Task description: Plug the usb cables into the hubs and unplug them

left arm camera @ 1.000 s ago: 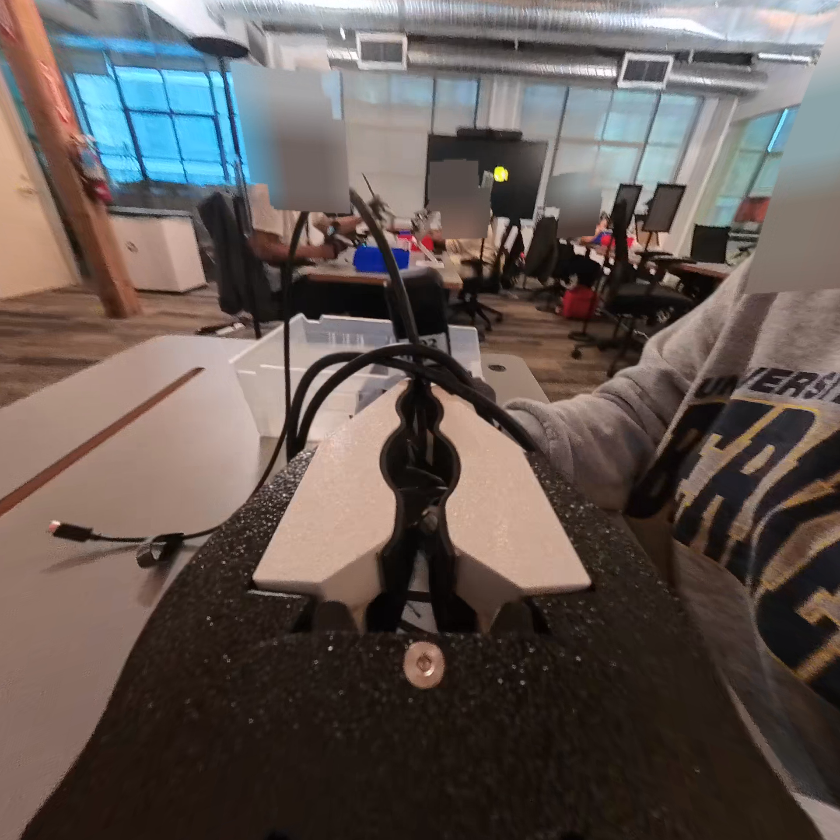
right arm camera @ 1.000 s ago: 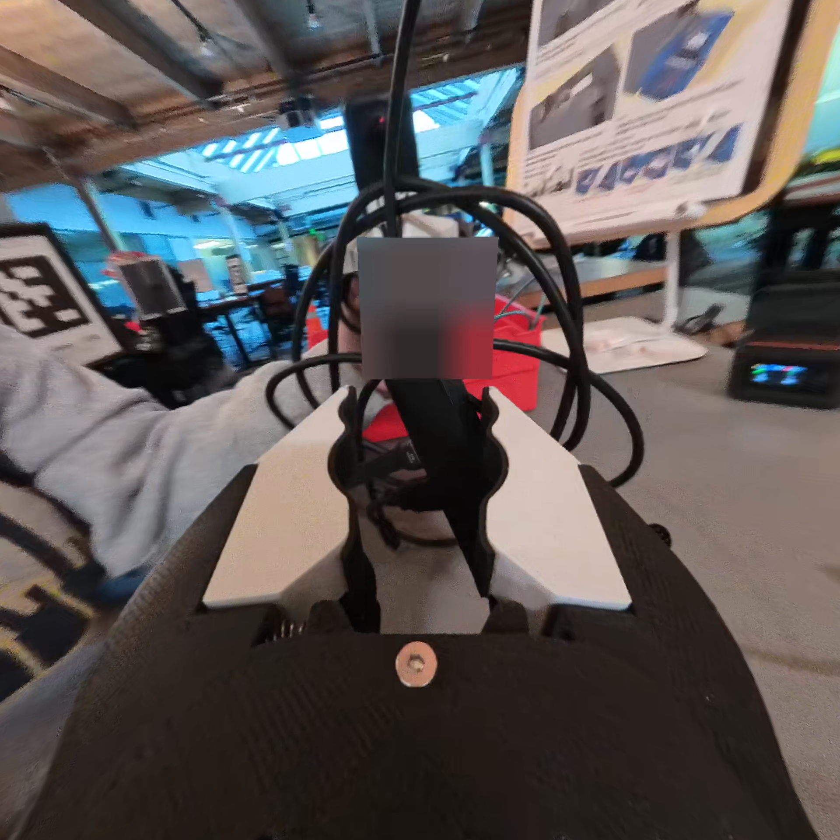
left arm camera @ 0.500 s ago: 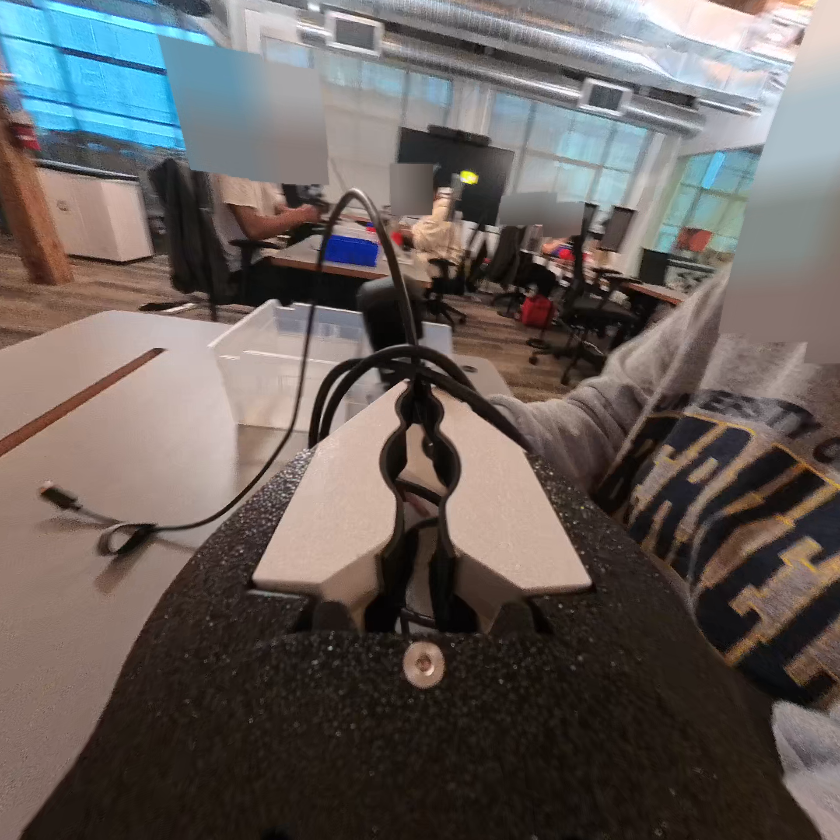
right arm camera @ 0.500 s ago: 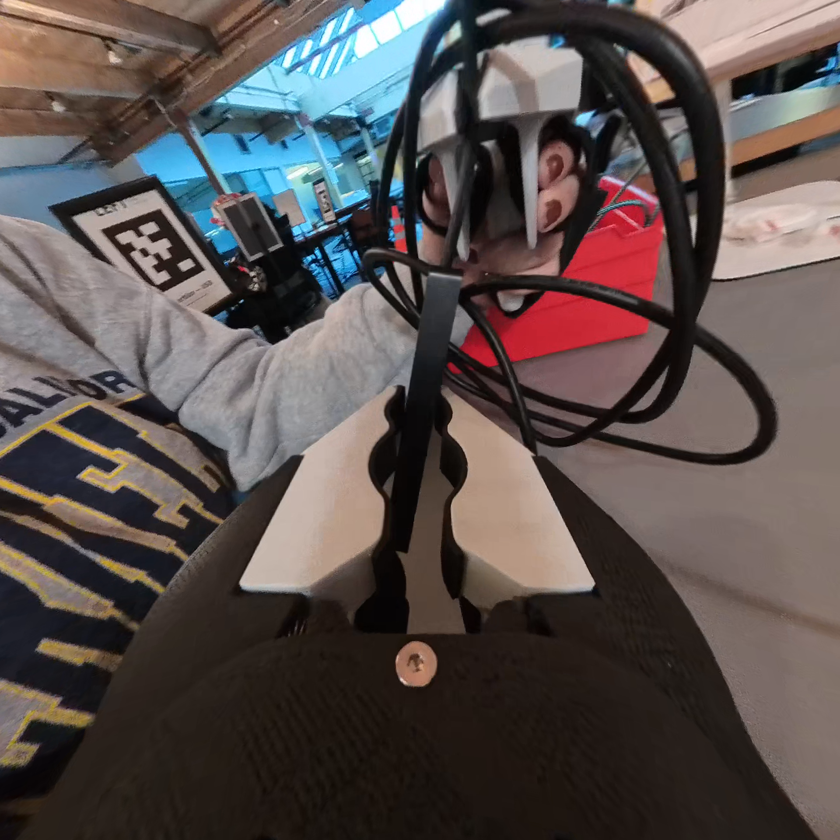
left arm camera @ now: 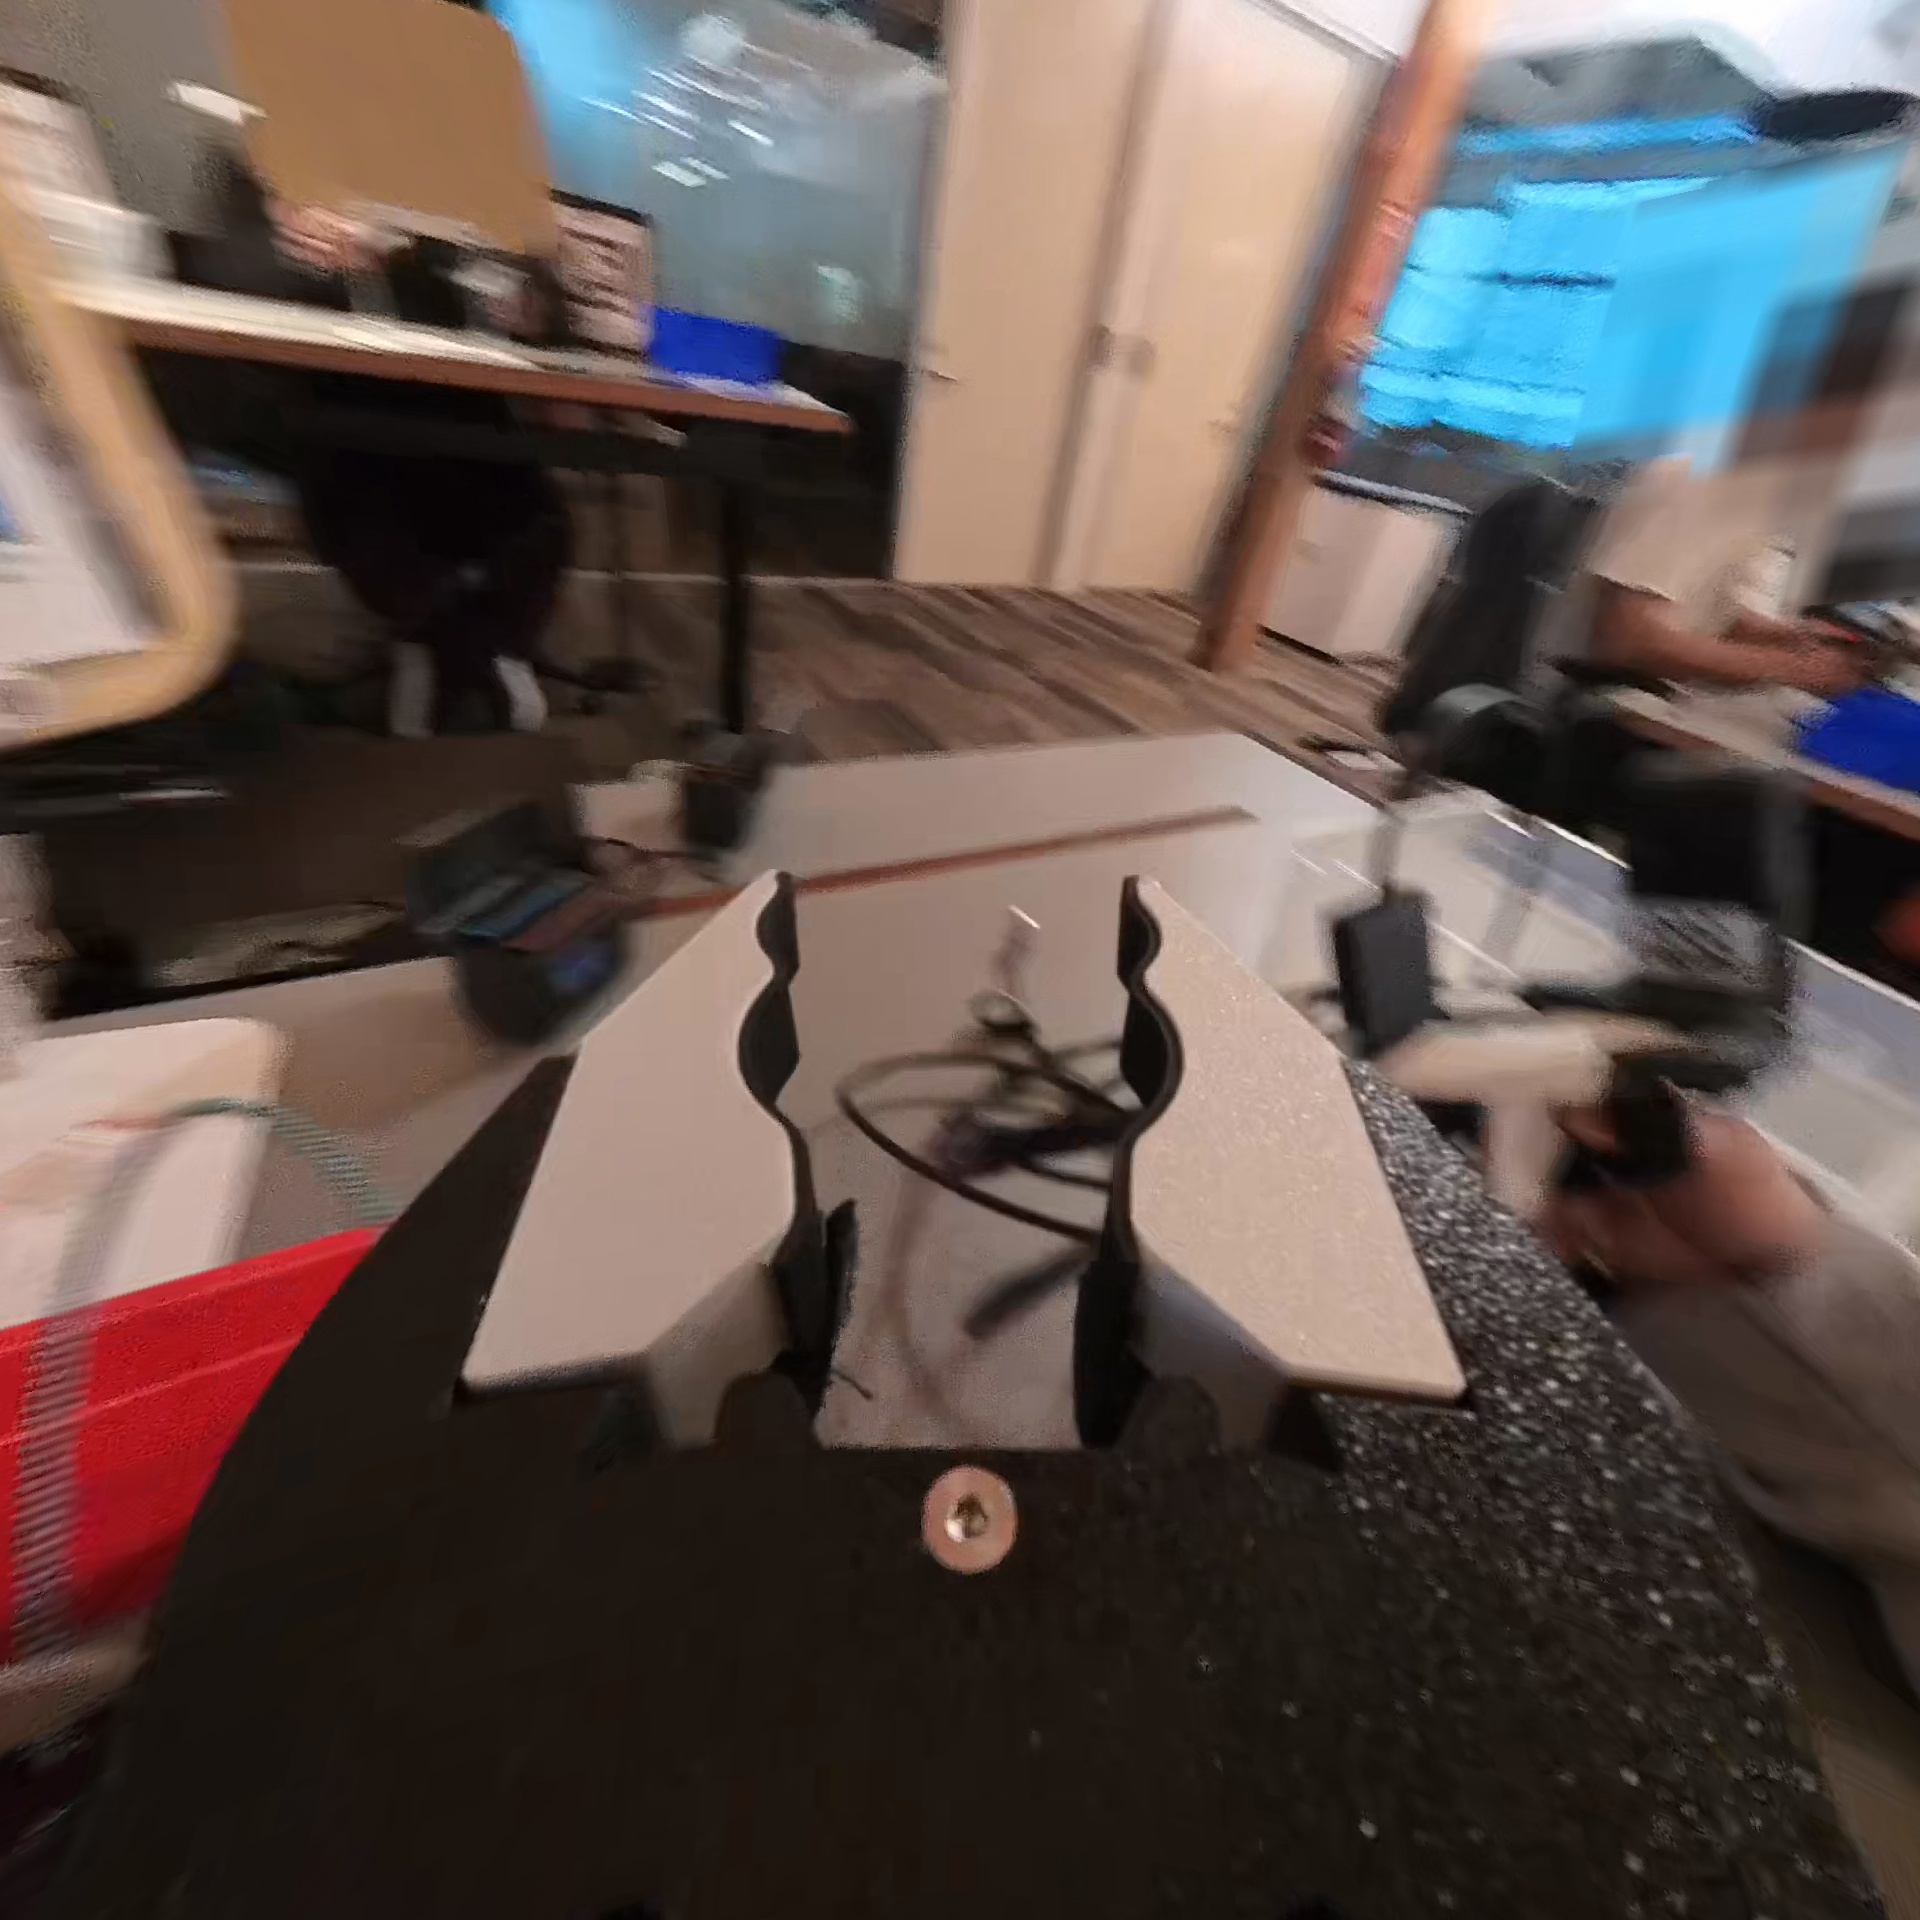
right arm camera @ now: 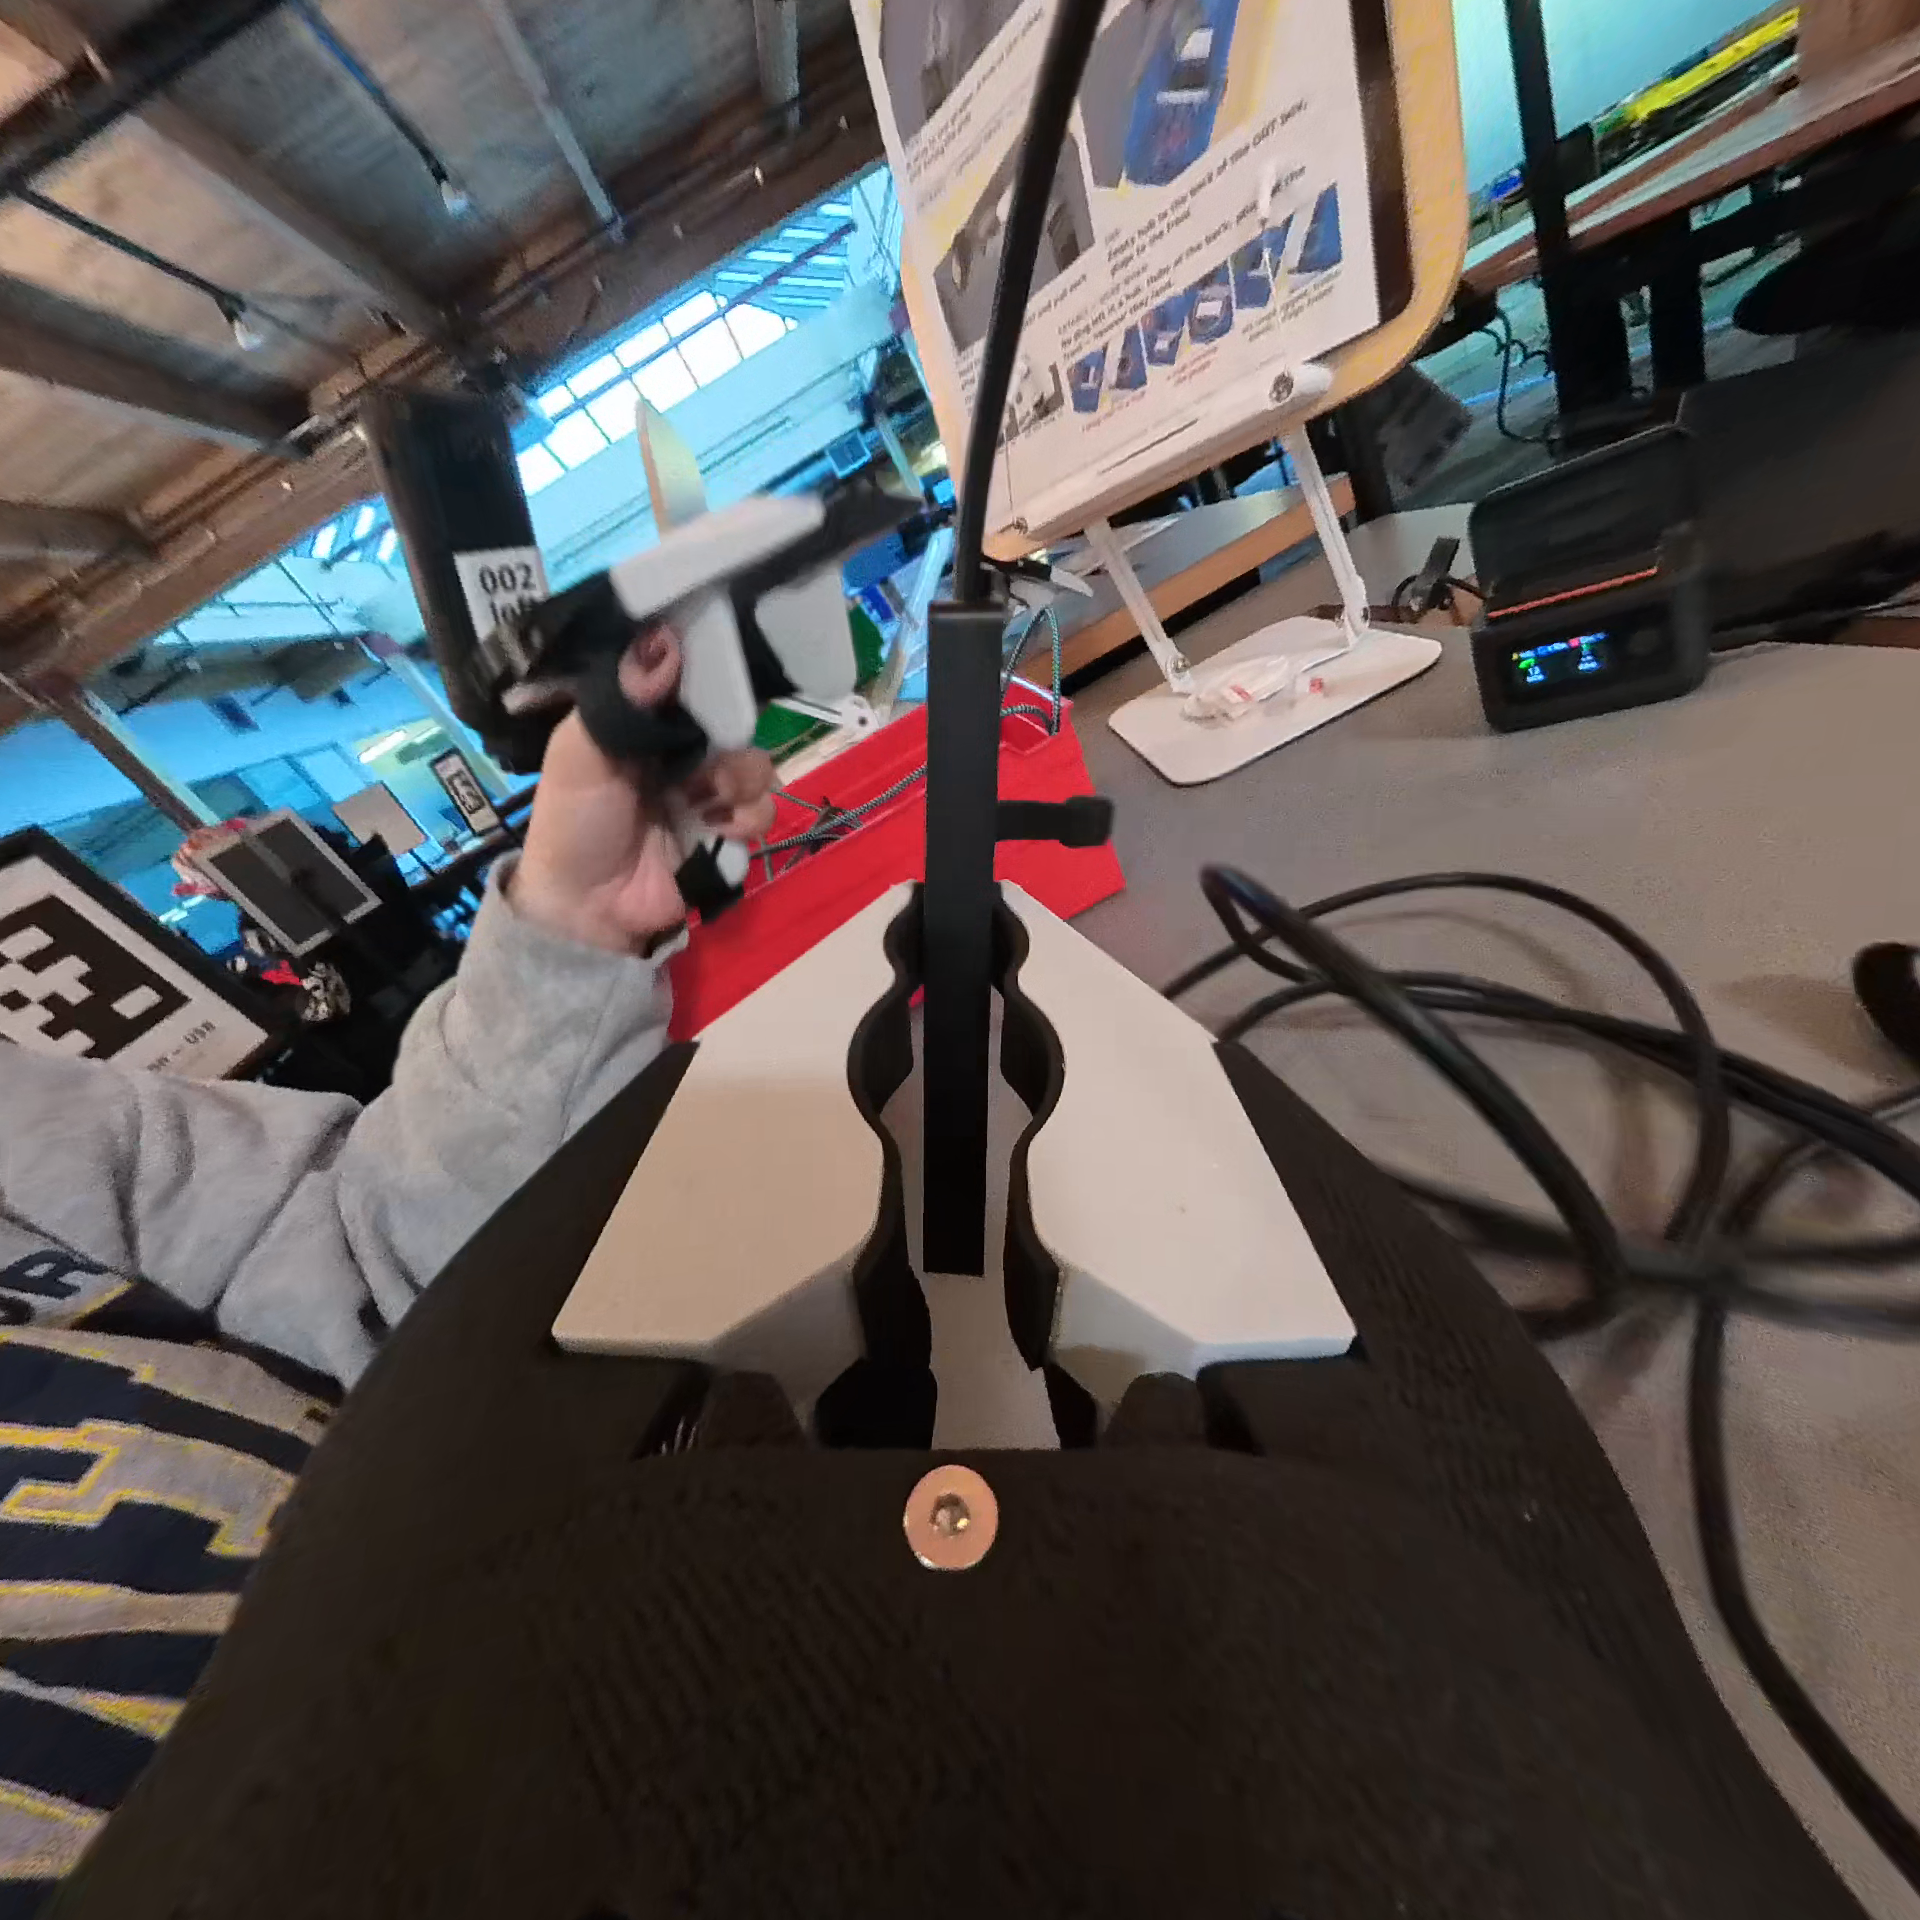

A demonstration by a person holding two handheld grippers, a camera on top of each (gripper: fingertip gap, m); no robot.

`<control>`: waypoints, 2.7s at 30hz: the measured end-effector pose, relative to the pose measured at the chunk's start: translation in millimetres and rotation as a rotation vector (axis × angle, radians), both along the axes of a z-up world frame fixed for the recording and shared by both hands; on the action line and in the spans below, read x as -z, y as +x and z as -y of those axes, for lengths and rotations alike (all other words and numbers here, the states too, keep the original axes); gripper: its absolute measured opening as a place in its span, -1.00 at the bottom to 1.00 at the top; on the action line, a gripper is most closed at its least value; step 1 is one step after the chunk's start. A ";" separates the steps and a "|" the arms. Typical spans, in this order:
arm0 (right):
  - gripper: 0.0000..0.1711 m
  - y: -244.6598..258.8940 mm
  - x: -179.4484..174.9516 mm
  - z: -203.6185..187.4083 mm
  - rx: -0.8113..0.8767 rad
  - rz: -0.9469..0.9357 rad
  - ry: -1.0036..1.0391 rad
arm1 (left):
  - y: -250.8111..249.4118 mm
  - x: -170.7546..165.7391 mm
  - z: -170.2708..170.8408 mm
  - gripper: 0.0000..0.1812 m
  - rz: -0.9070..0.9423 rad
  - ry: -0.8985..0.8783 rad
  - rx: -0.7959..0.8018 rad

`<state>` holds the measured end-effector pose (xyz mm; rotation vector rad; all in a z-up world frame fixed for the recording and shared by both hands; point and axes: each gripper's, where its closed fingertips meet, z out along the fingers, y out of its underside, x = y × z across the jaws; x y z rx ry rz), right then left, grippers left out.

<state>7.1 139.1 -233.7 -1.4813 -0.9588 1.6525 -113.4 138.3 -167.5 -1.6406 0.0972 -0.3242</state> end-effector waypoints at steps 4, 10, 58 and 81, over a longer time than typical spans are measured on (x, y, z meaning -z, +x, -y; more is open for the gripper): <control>-0.90 -0.3 -10.1 8.5 -0.049 -0.063 -0.026 | 74.9 42.3 21.7 -0.39 -0.051 -0.145 0.379; -0.90 -1.3 -3.5 36.1 -0.198 -0.028 0.117 | 108.1 72.1 38.9 -0.36 -0.397 -0.104 0.546; -0.90 -3.5 -2.8 101.2 -0.470 -0.023 0.282 | 124.1 81.7 105.2 -0.93 -0.123 -0.188 0.838; -0.90 -5.7 19.4 139.9 -0.649 0.036 0.374 | 115.2 101.9 147.1 -0.94 -0.267 -0.263 0.703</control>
